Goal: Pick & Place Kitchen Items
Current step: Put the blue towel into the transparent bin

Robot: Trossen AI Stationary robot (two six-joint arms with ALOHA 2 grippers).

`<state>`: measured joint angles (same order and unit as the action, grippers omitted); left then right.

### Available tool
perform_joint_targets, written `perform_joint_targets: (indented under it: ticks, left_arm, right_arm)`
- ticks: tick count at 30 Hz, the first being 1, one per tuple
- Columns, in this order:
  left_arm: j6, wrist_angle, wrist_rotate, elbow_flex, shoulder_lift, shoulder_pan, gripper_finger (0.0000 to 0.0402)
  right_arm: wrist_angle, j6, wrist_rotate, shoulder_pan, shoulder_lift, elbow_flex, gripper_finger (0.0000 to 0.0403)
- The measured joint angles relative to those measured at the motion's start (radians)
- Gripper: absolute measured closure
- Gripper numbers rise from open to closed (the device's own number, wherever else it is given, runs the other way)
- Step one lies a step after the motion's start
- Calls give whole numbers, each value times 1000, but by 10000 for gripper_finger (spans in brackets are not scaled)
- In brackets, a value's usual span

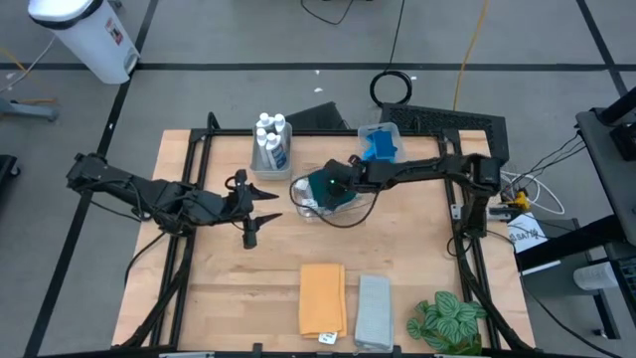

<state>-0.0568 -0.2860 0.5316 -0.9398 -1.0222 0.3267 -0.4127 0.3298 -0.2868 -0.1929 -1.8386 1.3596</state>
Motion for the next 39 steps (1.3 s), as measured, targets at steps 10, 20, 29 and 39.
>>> perform_joint_targets:
  ticks: [10,20,29,39]
  left_arm:
    - [-1,-1,1,0,0,-21,192]
    - [7,-11,2,0,0,-21,192]
    - [9,-10,2,0,0,-21,192]
    - [9,-10,2,0,0,-21,192]
  right_arm:
    - [58,-22,68,-66,-124,1,381]
    - [55,-24,116,-58,4,3,398]
    - [-36,-57,89,-68,43,-7,402]
    - [87,-55,78,-129,9,-114,402]
